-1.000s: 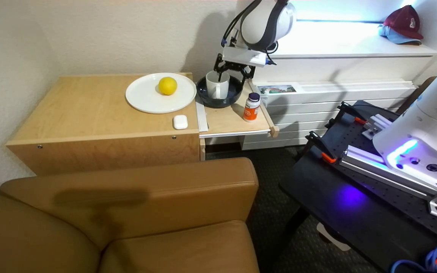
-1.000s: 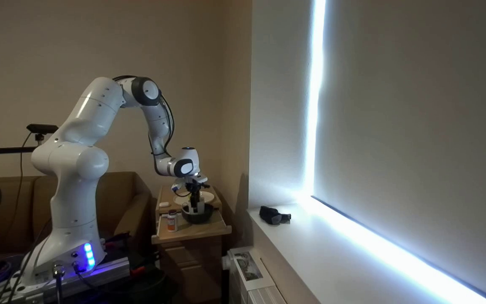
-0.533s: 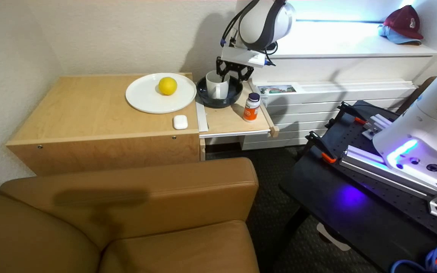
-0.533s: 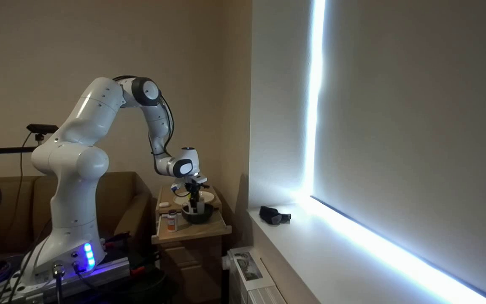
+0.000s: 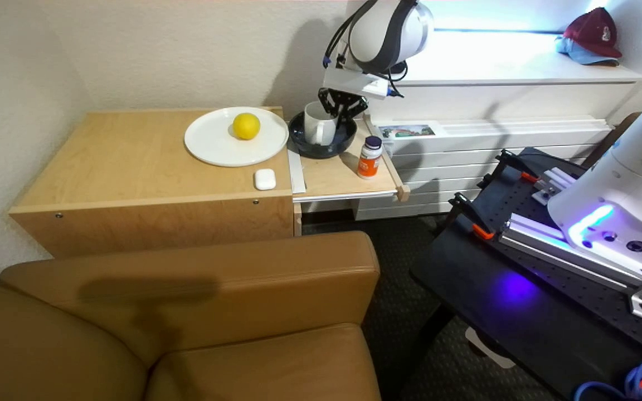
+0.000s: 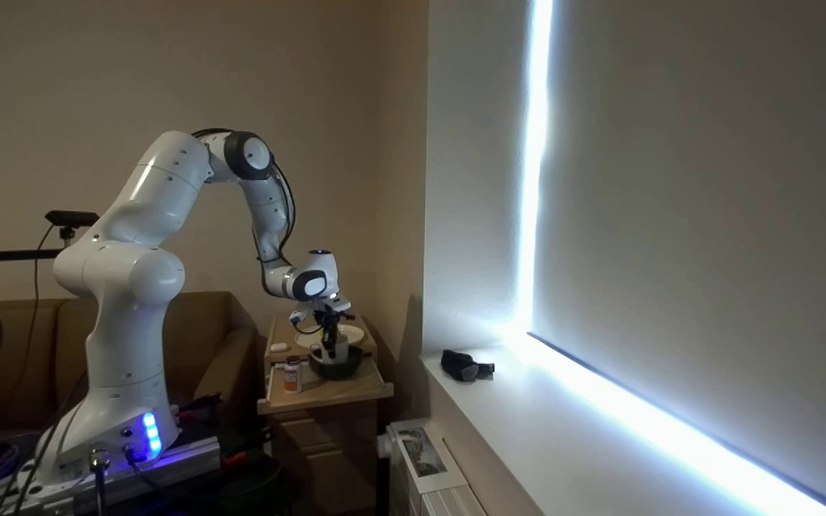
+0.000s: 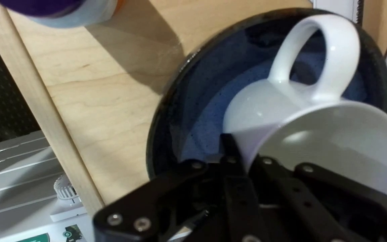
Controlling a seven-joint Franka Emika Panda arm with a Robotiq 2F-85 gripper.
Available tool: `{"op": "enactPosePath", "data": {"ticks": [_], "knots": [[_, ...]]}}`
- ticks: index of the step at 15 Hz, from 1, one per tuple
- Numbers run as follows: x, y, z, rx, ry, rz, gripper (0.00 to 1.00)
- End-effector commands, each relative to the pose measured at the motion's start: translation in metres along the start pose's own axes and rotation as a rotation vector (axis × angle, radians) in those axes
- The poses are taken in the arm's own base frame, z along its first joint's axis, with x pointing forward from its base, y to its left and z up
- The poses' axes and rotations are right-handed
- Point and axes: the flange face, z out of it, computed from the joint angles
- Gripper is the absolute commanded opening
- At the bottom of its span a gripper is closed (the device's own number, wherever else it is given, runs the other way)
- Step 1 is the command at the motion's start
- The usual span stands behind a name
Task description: Move the white mug from the black bowl to the top of the cabinet
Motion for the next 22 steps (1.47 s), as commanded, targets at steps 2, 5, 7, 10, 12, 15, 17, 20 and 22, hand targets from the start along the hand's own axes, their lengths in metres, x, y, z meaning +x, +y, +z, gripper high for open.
{"op": "enactPosePath", "data": {"ticks": [2, 5, 7, 10, 12, 15, 17, 20, 22], "knots": [[0.006, 0.001, -0.015, 0.048, -0.029, 0.015, 0.01], [0.006, 0.001, -0.048, 0.070, -0.055, -0.088, 0.01], [0.005, 0.008, -0.084, 0.056, -0.044, -0.196, 0.01], [-0.012, 0.009, -0.135, 0.027, -0.056, -0.374, 0.01], [-0.038, -0.006, -0.172, 0.046, -0.055, -0.486, 0.01], [-0.098, -0.033, -0.218, 0.103, -0.072, -0.645, 0.01], [-0.089, -0.042, -0.211, 0.108, -0.072, -0.605, 0.05], [-0.120, -0.040, -0.228, 0.141, -0.080, -0.674, 0.05], [-0.117, -0.042, -0.212, 0.115, -0.100, -0.683, 0.01]]}}
